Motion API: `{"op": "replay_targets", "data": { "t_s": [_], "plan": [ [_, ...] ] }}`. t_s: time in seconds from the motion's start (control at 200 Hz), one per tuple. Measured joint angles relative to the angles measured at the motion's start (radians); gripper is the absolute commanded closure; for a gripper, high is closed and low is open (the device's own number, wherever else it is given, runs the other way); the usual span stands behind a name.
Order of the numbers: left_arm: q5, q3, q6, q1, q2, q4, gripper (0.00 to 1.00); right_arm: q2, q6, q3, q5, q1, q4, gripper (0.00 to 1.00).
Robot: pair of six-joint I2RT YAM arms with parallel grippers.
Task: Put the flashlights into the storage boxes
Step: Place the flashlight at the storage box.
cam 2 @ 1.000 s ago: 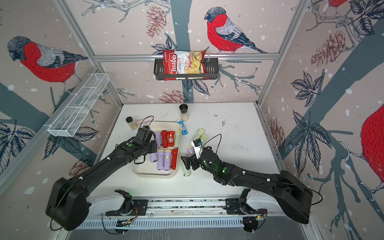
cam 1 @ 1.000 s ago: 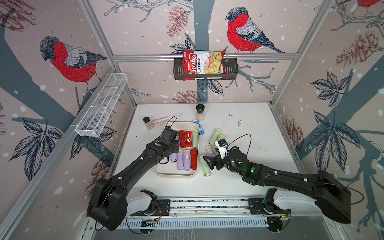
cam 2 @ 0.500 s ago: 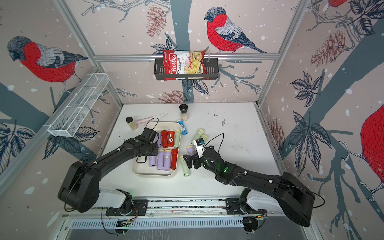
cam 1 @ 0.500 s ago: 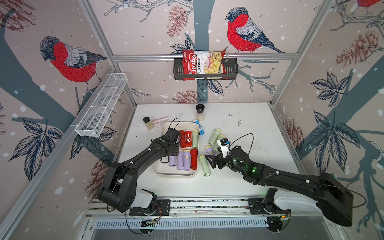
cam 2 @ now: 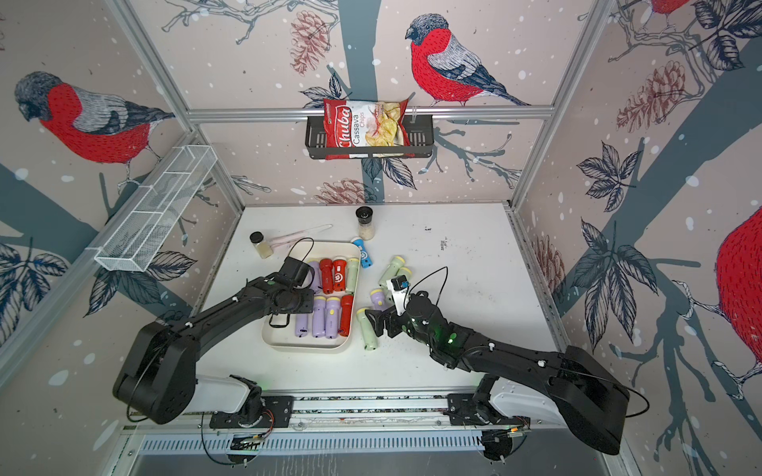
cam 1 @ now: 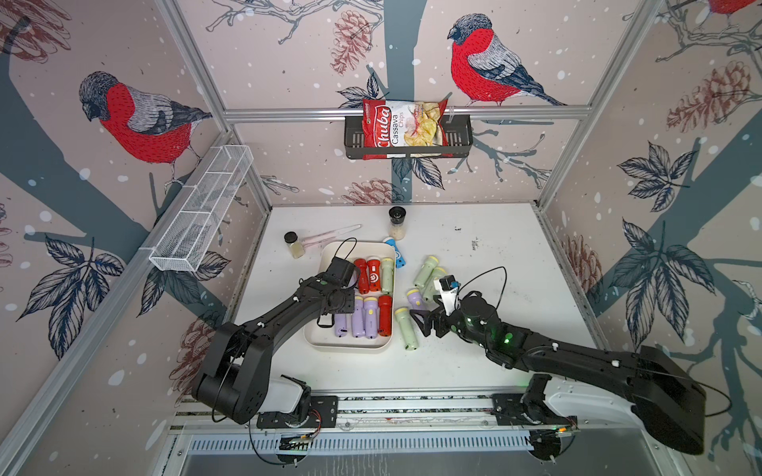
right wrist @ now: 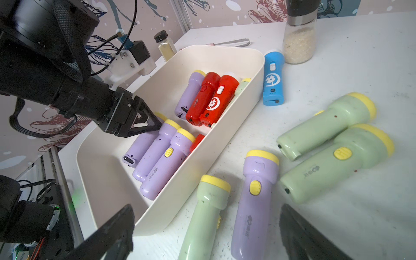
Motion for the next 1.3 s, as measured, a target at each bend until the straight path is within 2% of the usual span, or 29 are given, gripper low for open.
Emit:
{"op": "replay_targets", "data": {
  "t_s": [0.255,0.405,0.785,1.106,1.296],
  "plan": [
    [0.029,-0.003,-0.011,0.0,-0.051,0.002,0.41,-0.026,0.0,-0.007,0.0,-0.005,-0.002,0.01],
    [0.03,-0.021,-0.029,0.008,-0.106,0.016,0.32,-0.052,0.002,-0.017,0.007,-0.005,-0.01,0.01],
    [0.14,-0.198,-0.121,0.167,-0.365,0.151,0.2,-0.077,0.004,-0.039,0.026,-0.011,-0.03,0.01],
    [0.187,-0.257,-0.181,0.19,-0.314,0.235,0.18,-0.054,0.011,-0.039,0.021,-0.011,-0.022,0.01],
    [0.261,-0.295,-0.212,0.19,-0.27,0.294,0.18,-0.054,0.022,-0.04,0.019,-0.011,-0.022,0.01]
  ]
}}
